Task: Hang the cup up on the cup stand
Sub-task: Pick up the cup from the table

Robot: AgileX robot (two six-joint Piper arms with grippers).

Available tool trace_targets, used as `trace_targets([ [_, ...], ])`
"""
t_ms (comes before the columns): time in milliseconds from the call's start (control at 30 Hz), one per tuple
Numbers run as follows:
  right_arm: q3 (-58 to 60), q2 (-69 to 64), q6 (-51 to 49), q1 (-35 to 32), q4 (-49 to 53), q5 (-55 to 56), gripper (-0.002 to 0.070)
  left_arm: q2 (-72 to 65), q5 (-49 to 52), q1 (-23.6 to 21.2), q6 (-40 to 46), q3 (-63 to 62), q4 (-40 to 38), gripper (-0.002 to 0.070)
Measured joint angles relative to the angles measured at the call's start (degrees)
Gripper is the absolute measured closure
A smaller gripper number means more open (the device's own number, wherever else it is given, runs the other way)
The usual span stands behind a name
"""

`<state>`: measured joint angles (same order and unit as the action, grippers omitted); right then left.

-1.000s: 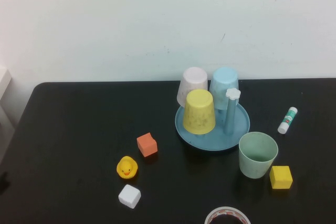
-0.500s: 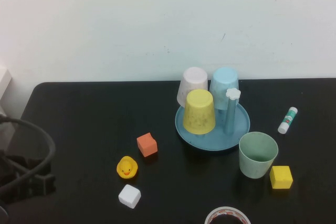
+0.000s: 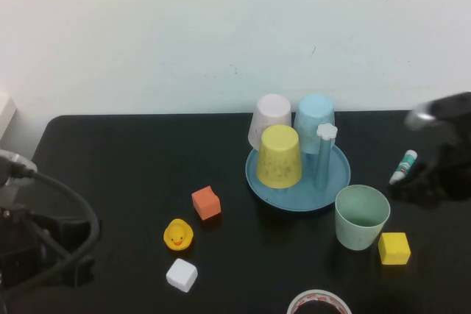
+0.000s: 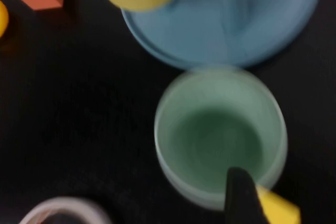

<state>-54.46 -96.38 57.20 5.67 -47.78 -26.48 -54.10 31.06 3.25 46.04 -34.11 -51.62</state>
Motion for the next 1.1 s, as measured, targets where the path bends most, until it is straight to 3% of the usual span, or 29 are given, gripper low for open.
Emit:
trace_targets([
  [167,-5.47,-7.99,5.32,4.12,-0.4,6.19,0.0319,2.01,4.14,0.0,13.67,0.0,-10.71,0.0676],
  [433,-10.11,-17.37,6.95,4.38,-0.4,5.7,0.0323,9.21,12.83,0.0,30.12,0.0,-23.47,0.0676],
  [633,-10.82,-19.8,7.29,4.38,-0.4,5.14,0.0412,15.84,13.81,0.0,32.28,0.0,-25.7,0.0676],
  [867,-10.82,-20.03,7.29,4.38,-0.4,5.05,0.0626,23.81,11.2,0.0,32.76,0.0,-29.83,0.0676],
  [1100,-10.82,-17.17,7.29,4.38,-0.28,3.48,0.0641,30.85,2.91,0.0,32.86,-0.03,-41.53,0.0669],
])
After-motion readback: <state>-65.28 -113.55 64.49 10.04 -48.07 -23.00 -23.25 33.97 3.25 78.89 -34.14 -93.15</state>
